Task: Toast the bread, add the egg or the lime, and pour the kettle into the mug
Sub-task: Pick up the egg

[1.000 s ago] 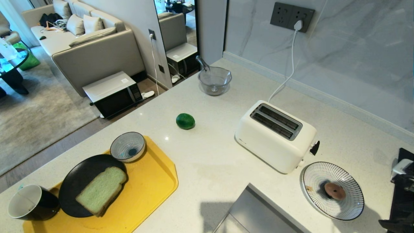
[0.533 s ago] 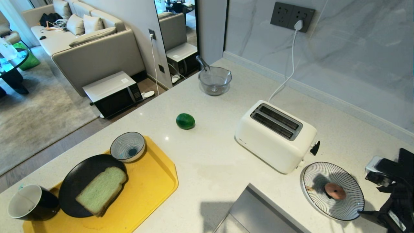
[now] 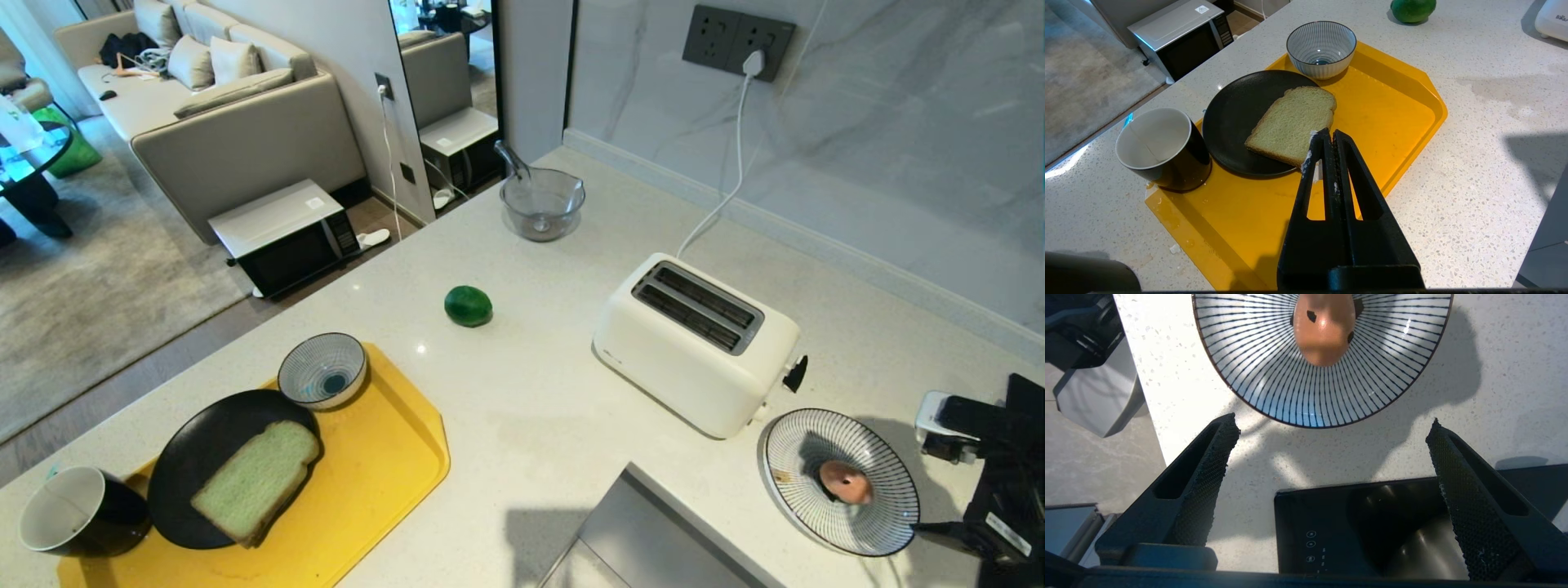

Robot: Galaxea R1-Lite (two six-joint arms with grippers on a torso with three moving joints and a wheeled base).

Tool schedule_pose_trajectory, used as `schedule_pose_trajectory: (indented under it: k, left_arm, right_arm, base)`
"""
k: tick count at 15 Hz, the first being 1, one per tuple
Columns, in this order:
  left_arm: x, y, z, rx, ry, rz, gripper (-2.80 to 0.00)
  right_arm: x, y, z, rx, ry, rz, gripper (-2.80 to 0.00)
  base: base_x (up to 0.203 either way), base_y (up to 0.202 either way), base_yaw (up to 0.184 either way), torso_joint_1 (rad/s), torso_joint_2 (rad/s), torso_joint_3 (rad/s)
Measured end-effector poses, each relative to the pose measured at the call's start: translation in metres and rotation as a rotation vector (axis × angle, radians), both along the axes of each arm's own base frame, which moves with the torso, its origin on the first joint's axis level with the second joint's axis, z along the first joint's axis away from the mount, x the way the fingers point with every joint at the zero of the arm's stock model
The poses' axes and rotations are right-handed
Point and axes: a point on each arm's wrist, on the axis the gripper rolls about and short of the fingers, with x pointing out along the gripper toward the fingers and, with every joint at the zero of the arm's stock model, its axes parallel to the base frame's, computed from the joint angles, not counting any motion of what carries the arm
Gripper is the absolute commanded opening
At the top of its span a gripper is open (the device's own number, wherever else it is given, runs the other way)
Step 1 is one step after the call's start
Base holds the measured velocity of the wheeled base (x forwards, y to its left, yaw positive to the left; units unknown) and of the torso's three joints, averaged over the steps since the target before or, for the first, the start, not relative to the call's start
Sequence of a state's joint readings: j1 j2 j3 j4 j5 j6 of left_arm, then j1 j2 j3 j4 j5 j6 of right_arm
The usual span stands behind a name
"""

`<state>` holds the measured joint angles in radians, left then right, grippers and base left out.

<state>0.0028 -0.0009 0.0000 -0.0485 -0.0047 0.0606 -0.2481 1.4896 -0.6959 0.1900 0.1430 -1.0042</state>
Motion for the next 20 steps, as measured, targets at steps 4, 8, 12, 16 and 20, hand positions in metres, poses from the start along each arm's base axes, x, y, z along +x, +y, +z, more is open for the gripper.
schedule_pose_trajectory:
  k: [4,8,12,16,20]
  left_arm:
    - [0.000,0.000,0.000,0.000,0.000,0.000,-2.80]
    - [0.000,0.000,0.000,0.000,0.000,0.000,-2.80]
    - [0.000,0.000,0.000,0.000,0.000,0.000,-2.80]
    - [0.000,0.000,0.000,0.000,0.000,0.000,-2.80]
    - [0.000,0.000,0.000,0.000,0.000,0.000,-2.80]
  right_arm:
    - [0.018,-0.005,-0.009,0.017,0.040,0.001,0.00]
    - [0.035,-0.008,-0.019,0.049,0.073,0.006,0.00]
    - [0.052,-0.009,-0.025,0.064,0.061,0.028,0.00]
    - [0.058,-0.006,-0.034,0.064,0.071,0.052,0.00]
    - [0.063,-0.007,-0.040,0.065,0.087,0.054,0.00]
  base:
    - [0.000,0.000,0.000,0.000,0.00,0.000]
    - [0.000,0.000,0.000,0.000,0.00,0.000]
    - [0.000,0.000,0.000,0.000,0.00,0.000]
    - [0.000,0.000,0.000,0.000,0.00,0.000]
    - [0.000,0.000,0.000,0.000,0.00,0.000]
